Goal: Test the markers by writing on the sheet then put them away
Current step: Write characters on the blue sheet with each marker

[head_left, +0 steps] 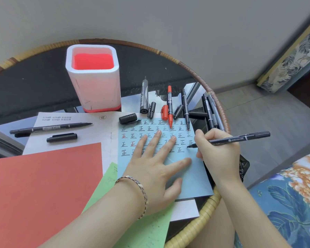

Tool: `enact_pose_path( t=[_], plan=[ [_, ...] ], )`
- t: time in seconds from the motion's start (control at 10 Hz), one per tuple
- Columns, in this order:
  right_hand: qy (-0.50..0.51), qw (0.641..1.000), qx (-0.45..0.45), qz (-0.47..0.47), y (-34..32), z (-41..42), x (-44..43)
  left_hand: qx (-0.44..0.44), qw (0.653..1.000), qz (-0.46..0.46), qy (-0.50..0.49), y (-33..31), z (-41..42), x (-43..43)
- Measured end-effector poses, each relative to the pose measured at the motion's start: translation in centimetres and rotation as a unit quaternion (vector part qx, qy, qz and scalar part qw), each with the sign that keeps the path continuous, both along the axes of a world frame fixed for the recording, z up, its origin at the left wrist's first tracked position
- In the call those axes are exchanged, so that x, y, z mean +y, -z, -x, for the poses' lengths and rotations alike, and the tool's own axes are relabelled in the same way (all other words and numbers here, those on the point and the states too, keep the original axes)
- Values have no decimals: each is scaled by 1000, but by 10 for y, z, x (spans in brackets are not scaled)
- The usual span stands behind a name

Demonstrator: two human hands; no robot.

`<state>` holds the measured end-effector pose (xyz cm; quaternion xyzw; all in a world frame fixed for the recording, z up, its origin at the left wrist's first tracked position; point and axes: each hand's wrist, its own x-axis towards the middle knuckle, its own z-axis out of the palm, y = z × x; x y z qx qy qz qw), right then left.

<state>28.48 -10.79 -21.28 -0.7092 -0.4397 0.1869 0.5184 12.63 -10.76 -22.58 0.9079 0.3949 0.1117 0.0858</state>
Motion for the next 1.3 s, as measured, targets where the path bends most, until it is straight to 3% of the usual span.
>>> enact_pose_path(
  t=[1.1, 1.3],
  plan=[
    [16, 999, -43, 10, -2, 3, 0, -5, 1000, 14, -2, -1, 0, 0],
    [15, 1000, -13, 4, 0, 0, 0, -4, 1000, 12, -4, -1, 0, 0]
  ],
)
